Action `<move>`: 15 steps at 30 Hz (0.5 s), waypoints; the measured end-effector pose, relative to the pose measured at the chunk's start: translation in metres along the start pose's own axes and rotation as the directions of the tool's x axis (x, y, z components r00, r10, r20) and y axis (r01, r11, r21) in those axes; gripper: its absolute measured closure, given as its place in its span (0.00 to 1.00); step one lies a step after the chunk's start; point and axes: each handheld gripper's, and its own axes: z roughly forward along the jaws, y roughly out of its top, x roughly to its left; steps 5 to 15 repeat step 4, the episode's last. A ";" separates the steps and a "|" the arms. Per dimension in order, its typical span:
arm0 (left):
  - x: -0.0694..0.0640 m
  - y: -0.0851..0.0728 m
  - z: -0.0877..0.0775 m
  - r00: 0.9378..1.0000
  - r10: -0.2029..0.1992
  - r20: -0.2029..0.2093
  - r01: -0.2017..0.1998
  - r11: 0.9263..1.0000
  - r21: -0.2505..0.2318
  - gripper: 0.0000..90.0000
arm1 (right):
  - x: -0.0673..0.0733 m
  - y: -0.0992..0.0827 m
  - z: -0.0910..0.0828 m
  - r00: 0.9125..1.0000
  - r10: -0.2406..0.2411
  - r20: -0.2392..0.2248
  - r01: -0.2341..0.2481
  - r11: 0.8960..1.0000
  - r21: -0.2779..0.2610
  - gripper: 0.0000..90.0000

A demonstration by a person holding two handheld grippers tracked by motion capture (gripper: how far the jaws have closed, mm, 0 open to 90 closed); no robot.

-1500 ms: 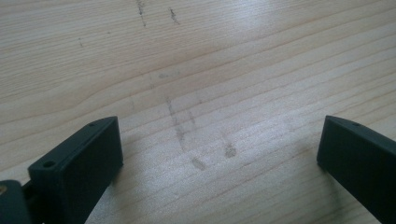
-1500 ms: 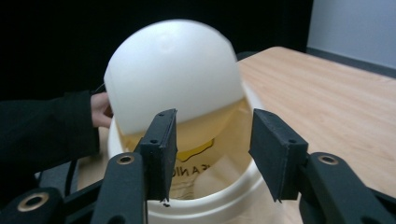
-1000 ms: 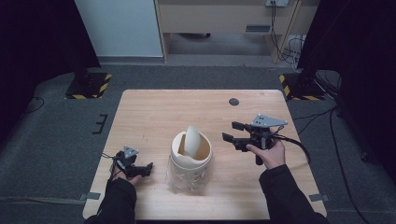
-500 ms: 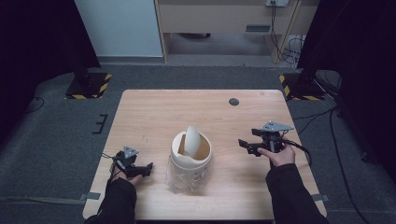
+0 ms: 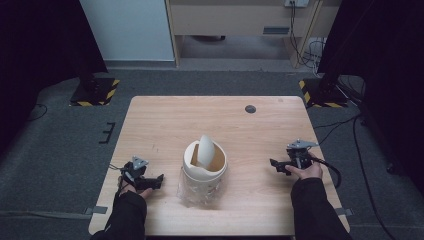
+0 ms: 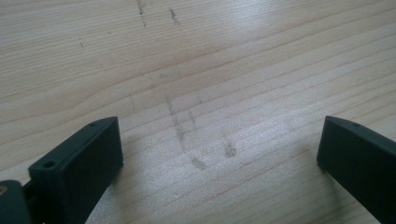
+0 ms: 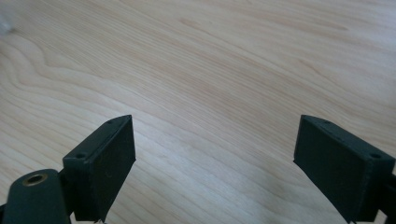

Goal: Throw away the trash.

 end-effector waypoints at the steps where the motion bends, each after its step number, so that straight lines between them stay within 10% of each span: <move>1: 0.000 0.000 0.000 1.000 0.000 -0.001 0.000 1.000 0.000 0.00 | -0.002 -0.001 0.000 1.000 -0.003 0.010 0.003 1.000 0.002 0.13; 15: 0.000 0.000 0.000 1.000 -0.001 -0.003 0.001 1.000 0.000 0.00 | -0.006 -0.005 0.001 1.000 0.005 0.028 -0.005 1.000 0.016 0.12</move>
